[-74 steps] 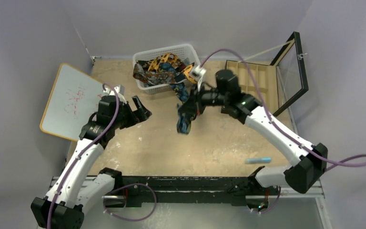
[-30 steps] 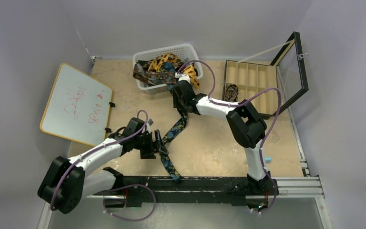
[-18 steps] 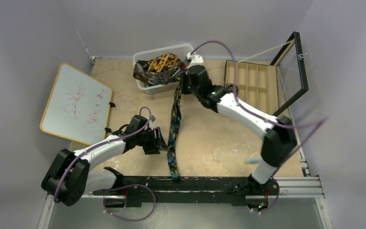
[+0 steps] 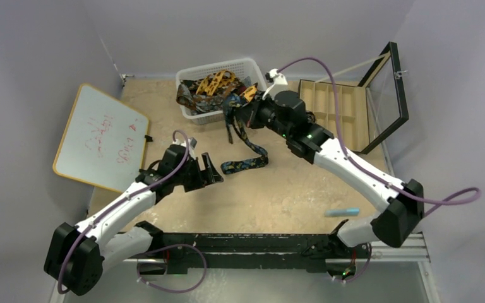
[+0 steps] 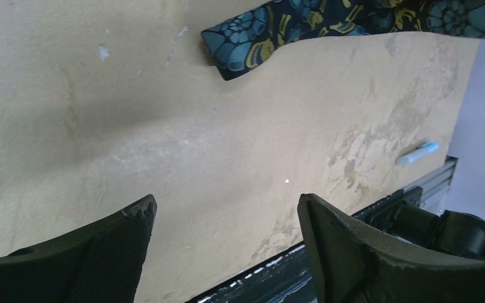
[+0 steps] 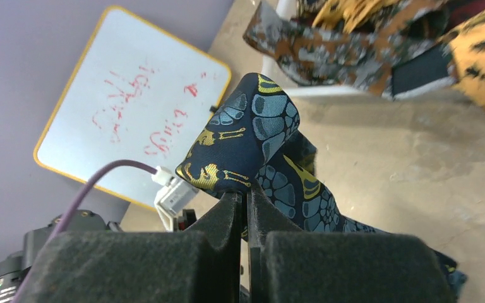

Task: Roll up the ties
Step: Flatten out the tie at the center of the board.

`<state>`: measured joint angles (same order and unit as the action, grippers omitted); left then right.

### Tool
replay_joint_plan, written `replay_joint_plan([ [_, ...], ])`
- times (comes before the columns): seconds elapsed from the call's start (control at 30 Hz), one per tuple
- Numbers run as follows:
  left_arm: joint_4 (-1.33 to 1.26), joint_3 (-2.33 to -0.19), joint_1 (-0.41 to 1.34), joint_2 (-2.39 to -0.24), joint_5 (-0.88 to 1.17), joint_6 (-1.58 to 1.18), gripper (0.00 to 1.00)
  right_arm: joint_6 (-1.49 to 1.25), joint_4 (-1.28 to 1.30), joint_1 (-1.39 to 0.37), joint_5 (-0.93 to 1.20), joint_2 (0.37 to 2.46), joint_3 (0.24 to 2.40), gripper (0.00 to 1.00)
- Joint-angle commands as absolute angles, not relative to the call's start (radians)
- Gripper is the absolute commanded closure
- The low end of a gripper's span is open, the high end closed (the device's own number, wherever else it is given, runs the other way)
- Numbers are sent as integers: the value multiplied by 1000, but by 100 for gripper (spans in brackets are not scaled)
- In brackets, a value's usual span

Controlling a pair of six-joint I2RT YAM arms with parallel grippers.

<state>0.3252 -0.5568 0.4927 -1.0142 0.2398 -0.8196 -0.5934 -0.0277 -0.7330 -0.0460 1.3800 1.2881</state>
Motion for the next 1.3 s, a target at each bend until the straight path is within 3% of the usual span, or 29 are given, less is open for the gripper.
replay_joint_plan([
  [0.0, 410, -607, 495, -976, 145, -815, 18, -675, -102, -739, 32, 1384, 1382, 100],
  [0.1, 416, -600, 495, -973, 142, -821, 16, -697, -51, -739, -11, 1343, 1417, 100],
  [0.17, 404, -594, 495, -983, 147, -830, 14, -712, 22, -732, -158, 1295, 1395, 100],
  [0.3, 344, -581, 495, -1021, 183, -835, 13, -799, 199, -662, -375, 1145, 1224, 100],
  [0.43, 198, -565, 495, -1091, 245, -846, 11, -882, 231, -573, -291, 994, 938, 100],
  [0.6, 84, -615, 495, -1276, 298, -847, 12, -976, 232, -565, -234, 920, 771, 100],
  [0.83, 46, -659, 485, -1374, 237, -834, 10, -976, 258, -558, -279, 913, 741, 100],
  [1.03, -101, -674, 398, -1436, 348, -813, 9, -969, 256, -557, -274, 905, 729, 100],
  [1.27, -204, -707, 347, -1584, 504, -778, 23, -938, 244, -557, -260, 919, 750, 100],
])
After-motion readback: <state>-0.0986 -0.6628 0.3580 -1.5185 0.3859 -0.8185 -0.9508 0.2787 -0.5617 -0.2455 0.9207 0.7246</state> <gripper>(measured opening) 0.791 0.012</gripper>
